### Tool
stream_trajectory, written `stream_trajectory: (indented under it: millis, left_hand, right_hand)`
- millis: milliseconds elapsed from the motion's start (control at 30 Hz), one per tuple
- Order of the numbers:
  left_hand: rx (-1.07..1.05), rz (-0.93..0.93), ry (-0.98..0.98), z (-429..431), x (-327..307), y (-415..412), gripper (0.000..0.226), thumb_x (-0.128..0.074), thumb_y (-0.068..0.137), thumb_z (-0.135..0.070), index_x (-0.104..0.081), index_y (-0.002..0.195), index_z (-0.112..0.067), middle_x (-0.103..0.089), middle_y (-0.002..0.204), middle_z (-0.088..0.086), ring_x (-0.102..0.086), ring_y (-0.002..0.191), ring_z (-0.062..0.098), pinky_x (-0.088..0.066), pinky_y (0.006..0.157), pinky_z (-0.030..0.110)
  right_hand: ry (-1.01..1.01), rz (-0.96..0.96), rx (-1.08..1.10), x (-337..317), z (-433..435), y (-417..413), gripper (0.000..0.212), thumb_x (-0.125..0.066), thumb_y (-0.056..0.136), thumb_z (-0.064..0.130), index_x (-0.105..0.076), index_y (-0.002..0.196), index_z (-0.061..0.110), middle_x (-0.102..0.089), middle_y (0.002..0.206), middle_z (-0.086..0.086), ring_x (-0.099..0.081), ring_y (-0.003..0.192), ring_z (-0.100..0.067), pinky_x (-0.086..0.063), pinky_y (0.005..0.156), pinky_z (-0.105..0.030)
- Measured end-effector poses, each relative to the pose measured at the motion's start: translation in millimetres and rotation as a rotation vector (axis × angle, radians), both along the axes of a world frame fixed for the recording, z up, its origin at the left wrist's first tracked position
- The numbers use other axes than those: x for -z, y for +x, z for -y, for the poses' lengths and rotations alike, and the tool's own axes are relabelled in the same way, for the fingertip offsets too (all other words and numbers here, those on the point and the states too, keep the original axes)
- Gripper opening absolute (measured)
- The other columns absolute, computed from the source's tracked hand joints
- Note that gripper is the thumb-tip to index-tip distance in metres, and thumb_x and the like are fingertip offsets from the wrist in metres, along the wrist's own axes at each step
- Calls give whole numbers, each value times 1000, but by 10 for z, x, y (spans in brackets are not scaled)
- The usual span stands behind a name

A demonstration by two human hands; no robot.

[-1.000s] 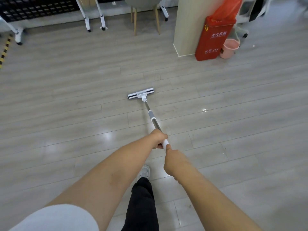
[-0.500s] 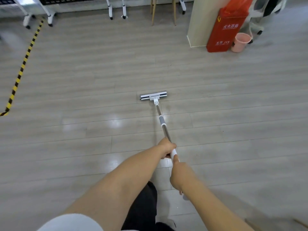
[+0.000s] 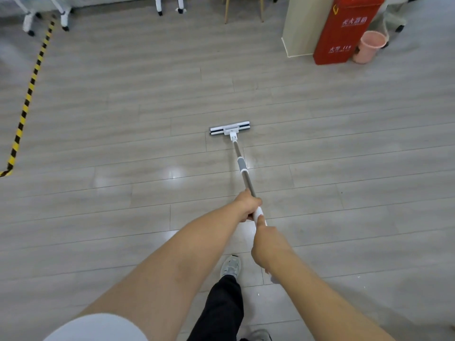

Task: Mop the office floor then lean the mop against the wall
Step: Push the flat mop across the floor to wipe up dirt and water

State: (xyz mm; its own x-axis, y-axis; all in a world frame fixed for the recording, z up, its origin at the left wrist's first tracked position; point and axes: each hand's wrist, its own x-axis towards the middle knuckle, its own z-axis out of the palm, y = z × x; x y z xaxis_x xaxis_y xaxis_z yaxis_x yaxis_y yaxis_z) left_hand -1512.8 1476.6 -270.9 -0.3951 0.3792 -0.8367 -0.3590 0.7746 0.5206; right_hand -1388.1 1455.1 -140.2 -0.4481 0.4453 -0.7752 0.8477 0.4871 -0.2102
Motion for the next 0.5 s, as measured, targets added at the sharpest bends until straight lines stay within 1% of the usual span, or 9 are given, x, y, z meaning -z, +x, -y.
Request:
stream_trajectory:
  millis: [100,200,267,333,400,433,500]
  left_hand:
    - [-3,2,-1,-191,34,-420,33,-57,91,-11,-50,123,-15,-59,106,10,-61,77,22,-54,54,31]
    - [5,7,3,-393,72,-811,32,-56,93,-11,-49,124,-14,-58,106,9,-61,78,21,-55,55,32]
    - [4,10,11,-512,109,-1039,31,-56,93,-10,-50,124,-12,-58,105,9,-60,76,20,-54,54,31]
    - [2,8,16,-600,129,-1212,32,-56,94,-9,-50,124,-11,-58,104,9,-60,75,20,-54,53,31]
    - [-9,3,15,-646,152,-1342,33,-56,93,-9,-50,126,-12,-58,100,8,-60,75,20,-53,51,30]
    - [-12,1,16,-647,164,-1385,34,-56,93,-9,-50,127,-12,-58,98,7,-60,74,19,-52,51,29]
    - [-5,-8,14,-602,185,-1401,35,-57,93,-9,-49,126,-13,-57,96,6,-60,74,19,-53,52,29]
  right_hand:
    - [18,-4,-2,78,-192,-424,82,-46,93,-1,-3,161,15,-61,114,-12,-55,83,-23,-46,66,-32]
    - [41,-11,2,177,-368,-806,80,-46,94,1,-5,161,15,-62,116,-13,-58,87,-24,-45,67,-31]
    - [60,-15,6,246,-486,-1021,77,-47,94,3,-8,160,15,-61,116,-12,-56,87,-25,-44,66,-32]
    - [65,-21,12,299,-579,-1194,77,-48,95,3,-9,160,14,-60,113,-12,-53,84,-25,-41,58,-31]
    - [62,-33,22,355,-617,-1318,77,-47,94,2,-8,160,14,-57,104,-11,-53,83,-26,-36,48,-29]
    - [58,-41,27,379,-613,-1353,78,-46,93,1,-7,160,14,-54,99,-10,-54,82,-26,-34,45,-29]
    - [41,-58,43,428,-574,-1356,80,-46,93,1,-5,160,16,-49,92,-8,-54,81,-26,-34,45,-29]
